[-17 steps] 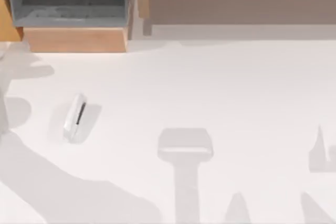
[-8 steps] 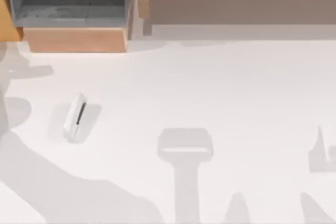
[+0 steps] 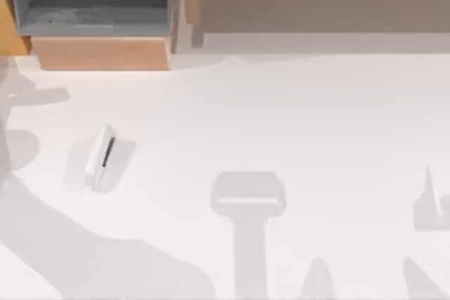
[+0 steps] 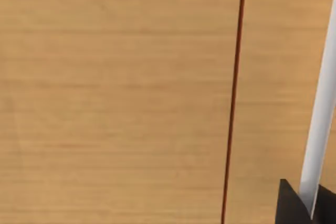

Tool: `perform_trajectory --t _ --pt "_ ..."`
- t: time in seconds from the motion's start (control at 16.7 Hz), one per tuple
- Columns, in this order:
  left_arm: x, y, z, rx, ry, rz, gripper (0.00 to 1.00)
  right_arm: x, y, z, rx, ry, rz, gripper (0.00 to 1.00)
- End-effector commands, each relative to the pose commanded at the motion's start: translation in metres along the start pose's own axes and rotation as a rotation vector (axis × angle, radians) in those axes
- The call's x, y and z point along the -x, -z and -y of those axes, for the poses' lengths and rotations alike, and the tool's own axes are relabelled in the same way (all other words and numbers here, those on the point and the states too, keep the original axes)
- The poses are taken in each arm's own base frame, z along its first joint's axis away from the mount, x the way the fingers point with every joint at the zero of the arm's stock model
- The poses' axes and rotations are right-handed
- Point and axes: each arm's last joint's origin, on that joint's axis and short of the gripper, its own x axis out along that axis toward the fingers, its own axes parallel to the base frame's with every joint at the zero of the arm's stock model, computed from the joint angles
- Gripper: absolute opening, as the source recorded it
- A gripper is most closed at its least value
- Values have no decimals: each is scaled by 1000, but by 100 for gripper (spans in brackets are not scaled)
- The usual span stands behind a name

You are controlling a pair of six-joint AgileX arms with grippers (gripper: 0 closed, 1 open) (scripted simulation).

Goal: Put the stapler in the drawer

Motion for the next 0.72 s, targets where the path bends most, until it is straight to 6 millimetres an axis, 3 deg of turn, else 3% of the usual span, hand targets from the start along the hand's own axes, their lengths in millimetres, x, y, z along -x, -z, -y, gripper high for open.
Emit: perform_trajectory --t 0.3,0.72 --pt "9 3 4 11 15 -6 0 0 0 0 0 0 0 100" --pt "58 2 5 14 18 -3 0 0 0 0 0 0 0 100"
